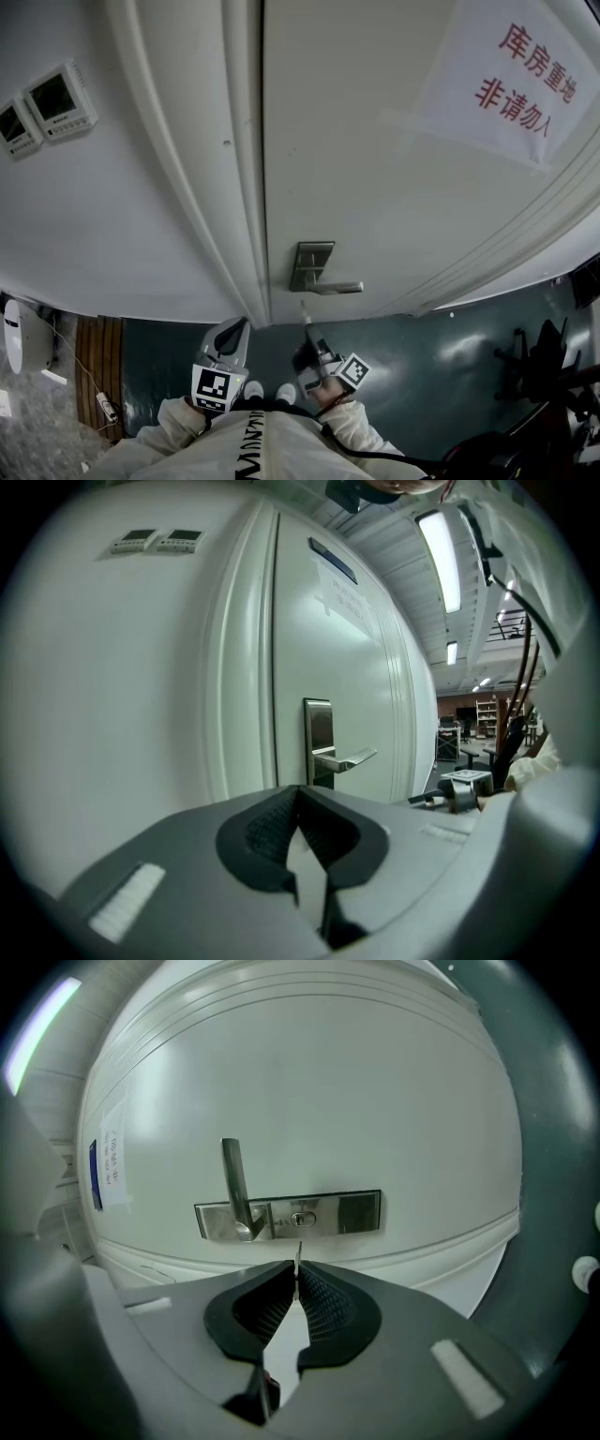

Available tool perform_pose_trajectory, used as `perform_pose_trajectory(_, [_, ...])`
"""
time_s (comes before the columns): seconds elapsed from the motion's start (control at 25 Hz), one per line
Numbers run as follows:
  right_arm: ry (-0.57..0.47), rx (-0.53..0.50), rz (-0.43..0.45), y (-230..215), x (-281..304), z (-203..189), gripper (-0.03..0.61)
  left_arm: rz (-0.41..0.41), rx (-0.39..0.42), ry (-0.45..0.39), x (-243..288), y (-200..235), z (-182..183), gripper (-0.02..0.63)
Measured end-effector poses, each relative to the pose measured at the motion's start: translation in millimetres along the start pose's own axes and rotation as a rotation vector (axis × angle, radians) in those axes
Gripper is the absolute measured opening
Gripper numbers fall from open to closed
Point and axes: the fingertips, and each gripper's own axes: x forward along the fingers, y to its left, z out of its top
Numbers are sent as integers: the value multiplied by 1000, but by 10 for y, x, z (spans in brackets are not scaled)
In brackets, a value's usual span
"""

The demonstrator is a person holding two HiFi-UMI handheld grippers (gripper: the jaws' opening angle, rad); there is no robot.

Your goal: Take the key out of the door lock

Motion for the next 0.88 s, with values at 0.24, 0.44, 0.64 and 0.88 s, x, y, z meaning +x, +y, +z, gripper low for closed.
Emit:
perform_pose_trajectory(0.24, [7,-221,-44,172,-46,64,18,4,-1,-1,-8,47,-4,-2])
perform_pose_trajectory(0.44, [42,-425,-122,340,-33,27,18,6,-5,-5,3,83,-5,-2])
perform_pose_trajectory(0.64, [87,-693,-184,535,-9,-58,18,5,-9,-5,12,96,-27,-2])
perform_pose_trajectory(0.88, [114,-1092,-297,795,41,-136,18,7,-16,-10,28,114,-25,-2])
